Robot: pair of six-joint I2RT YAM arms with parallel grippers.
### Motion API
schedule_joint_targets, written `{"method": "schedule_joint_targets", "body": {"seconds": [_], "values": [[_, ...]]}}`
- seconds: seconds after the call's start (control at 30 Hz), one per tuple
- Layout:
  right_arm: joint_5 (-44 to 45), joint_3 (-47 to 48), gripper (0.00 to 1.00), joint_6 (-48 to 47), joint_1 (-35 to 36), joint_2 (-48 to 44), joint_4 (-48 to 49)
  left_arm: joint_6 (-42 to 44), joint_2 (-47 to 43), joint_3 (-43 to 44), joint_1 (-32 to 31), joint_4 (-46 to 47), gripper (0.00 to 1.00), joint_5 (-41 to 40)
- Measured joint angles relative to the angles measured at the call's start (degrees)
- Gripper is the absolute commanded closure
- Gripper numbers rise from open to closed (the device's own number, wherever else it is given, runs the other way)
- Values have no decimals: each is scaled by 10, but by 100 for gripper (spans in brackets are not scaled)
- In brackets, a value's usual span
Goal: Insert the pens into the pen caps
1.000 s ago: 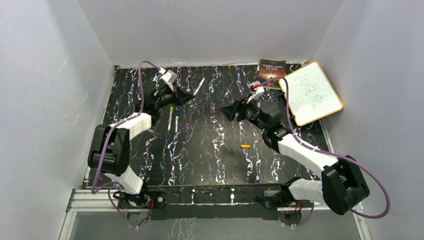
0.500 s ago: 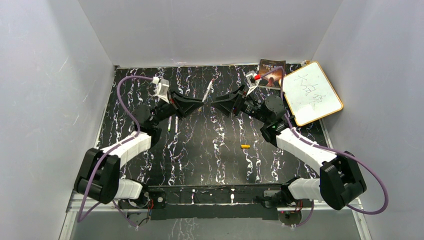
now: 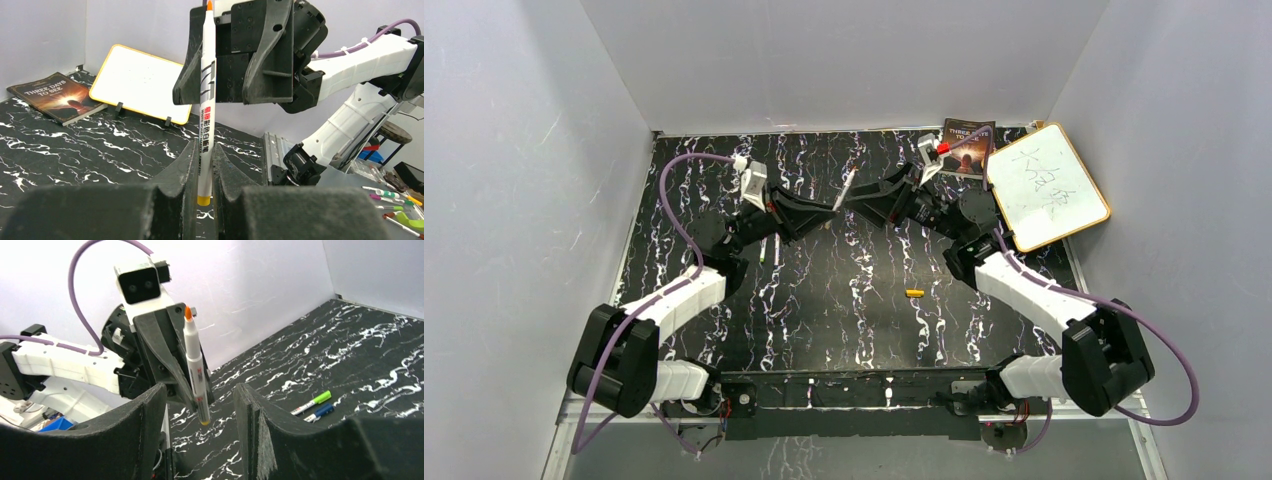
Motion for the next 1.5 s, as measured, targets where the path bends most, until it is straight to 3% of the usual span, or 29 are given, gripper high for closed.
{"method": "schedule_joint_targets", "body": {"seconds": [0.13,0.27,0.37,0.4,0.43,0.6,0.63,0.7,0.8,0.9,1.2,1.27,1.3,1.43,1.5], "values": [[-10,13,51,9,0,15,18,6,0,0,-6,-10,100,2],[-17,18,61,16,0,32,26,12,-2,0,-12,-22,100,6],[-23,18,81,22,0,39,28,17,-6,0,-17,-35,100,10],[-25,18,95,24,0,40,30,19,-7,0,-17,-38,100,10],[-29,18,100,26,1,40,33,20,-8,0,-18,-43,100,9],[-36,19,100,24,2,41,41,23,-11,5,-19,-59,100,10],[-36,19,100,24,2,41,42,24,-11,8,-19,-66,94,10],[-36,19,100,23,1,41,42,26,-12,13,-19,-78,71,10],[-38,19,100,23,1,41,42,30,-12,23,-19,-94,62,15],[-40,19,100,23,1,41,42,26,-8,30,-21,-96,62,25],[-52,19,100,24,1,41,40,5,8,36,-23,-86,74,36],[-58,19,100,21,1,41,31,2,10,38,-23,-86,99,38],[-61,19,100,19,3,41,21,0,12,39,-23,-88,100,41],[-74,27,100,-7,3,41,-5,-7,18,45,-22,-98,73,49],[-91,54,100,-37,4,41,-56,-13,25,50,-22,-100,69,56]]}}
